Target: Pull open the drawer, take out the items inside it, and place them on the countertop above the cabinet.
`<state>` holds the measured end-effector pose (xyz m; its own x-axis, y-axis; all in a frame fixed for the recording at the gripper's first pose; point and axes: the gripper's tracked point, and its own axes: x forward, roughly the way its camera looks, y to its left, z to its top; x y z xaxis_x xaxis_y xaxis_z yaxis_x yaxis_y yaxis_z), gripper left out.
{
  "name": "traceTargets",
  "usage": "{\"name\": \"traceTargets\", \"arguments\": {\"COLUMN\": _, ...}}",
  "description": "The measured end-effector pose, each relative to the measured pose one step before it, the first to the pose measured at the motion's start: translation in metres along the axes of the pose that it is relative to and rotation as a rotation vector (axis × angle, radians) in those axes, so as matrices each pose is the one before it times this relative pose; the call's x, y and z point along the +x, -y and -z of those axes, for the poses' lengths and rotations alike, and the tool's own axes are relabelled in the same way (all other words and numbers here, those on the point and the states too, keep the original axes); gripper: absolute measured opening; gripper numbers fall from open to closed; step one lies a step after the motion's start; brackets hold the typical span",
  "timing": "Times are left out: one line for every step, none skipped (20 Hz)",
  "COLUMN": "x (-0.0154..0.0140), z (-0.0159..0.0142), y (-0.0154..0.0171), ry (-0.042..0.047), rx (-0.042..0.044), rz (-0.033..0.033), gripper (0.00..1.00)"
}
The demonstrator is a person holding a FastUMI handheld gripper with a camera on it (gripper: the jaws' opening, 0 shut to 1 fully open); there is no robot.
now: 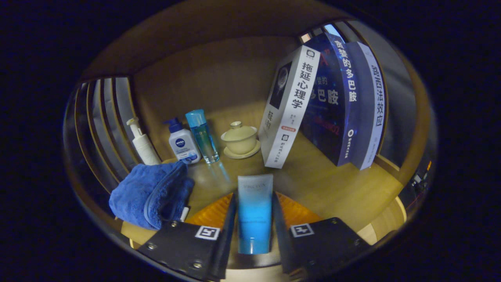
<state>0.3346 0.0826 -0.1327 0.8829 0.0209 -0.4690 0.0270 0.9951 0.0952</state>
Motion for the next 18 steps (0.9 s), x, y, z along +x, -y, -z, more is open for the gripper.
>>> {"name": "traceTargets", "arguments": {"x": -0.00357, "z": 0.00031, "y": 0.0024, "ry": -0.00472, "rx": 0.00118, "rz": 0.01069, "gripper": 0.77}}
{"name": "traceTargets", "arguments": {"x": -0.00829, "z": -0.00603, "y": 0.0071, "ry": 0.01556, "rx": -0.00459, "rz": 0.02687, "gripper": 0.88}}
{"name": "traceTargets", "arguments": {"x": -0.00127, "z": -0.00166, "y": 0.00301, "ry": 0.03025, "rx": -0.00606, "rz": 0.01392, "gripper": 1.0}}
{"name": "traceTargets", "arguments": {"x": -0.00758, "z": -0.00636, "y": 0.00088, "ry": 0.02677, "rx": -0.01419, "rz": 0.0049, "gripper": 1.0}}
{"name": "traceTargets", "arguments": {"x": -0.00836, "z": -0.00467, "y": 0.00023, "ry": 0.01842, "rx": -0.00957, "rz": -0.00623, "gripper": 1.0}}
{"name": "traceTargets", "arguments": {"x": -0.00892, "z": -0.00209, "y": -0.00127, "ry": 0.00557, "rx": -0.00564, "rz": -0.01079, "gripper": 1.0}}
{"name": "traceTargets", "arguments": {"x": -0.01048, "z": -0.00381, "y": -0.00021, "ry": 0.00781, "rx": -0.00251, "rz": -0.01092, "gripper": 1.0}}
{"name": "traceTargets", "arguments": {"x": -0.01109, "z": -0.00345, "y": 0.00003, "ry": 0.01794, "rx": 0.00149, "rz": -0.00701, "gripper": 1.0}}
{"name": "traceTargets", "arguments": {"x": -0.01037, "z": -0.00296, "y": 0.00182, "ry": 0.01669, "rx": -0.00036, "rz": 0.00333, "gripper": 1.0}}
{"name": "traceTargets", "arguments": {"x": -0.01359, "z": -0.00216, "y": 0.00176, "ry": 0.01914, "rx": 0.00199, "rz": -0.00188, "gripper": 1.0}}
{"name": "traceTargets", "arguments": {"x": -0.01144, "z": -0.00382, "y": -0.00395, "ry": 0.02102, "rx": 0.01484, "rz": -0.01558, "gripper": 1.0}}
{"name": "traceTargets", "arguments": {"x": -0.01349, "z": -0.00269, "y": -0.00548, "ry": 0.01644, "rx": 0.01746, "rz": -0.02572, "gripper": 1.0}}
{"name": "traceTargets", "arguments": {"x": -0.0137, "z": -0.00124, "y": -0.00329, "ry": 0.01599, "rx": 0.01783, "rz": -0.02192, "gripper": 1.0}}
{"name": "traceTargets", "arguments": {"x": -0.01305, "z": -0.00034, "y": -0.00362, "ry": 0.00326, "rx": 0.00964, "rz": -0.01915, "gripper": 1.0}}
{"name": "traceTargets", "arguments": {"x": -0.01451, "z": 0.00146, "y": -0.00265, "ry": 0.00392, "rx": 0.0009, "rz": -0.0177, "gripper": 1.0}}
{"name": "traceTargets", "arguments": {"x": -0.01277, "z": -0.00258, "y": -0.00191, "ry": 0.02251, "rx": 0.00313, "rz": -0.0153, "gripper": 1.0}}
{"name": "traceTargets", "arguments": {"x": -0.00959, "z": 0.0004, "y": -0.00079, "ry": 0.00705, "rx": -0.00676, "rz": -0.01024, "gripper": 1.0}}
{"name": "traceTargets", "arguments": {"x": -0.0104, "z": 0.00022, "y": 0.00316, "ry": 0.01293, "rx": -0.018, "rz": 0.00636, "gripper": 1.0}}
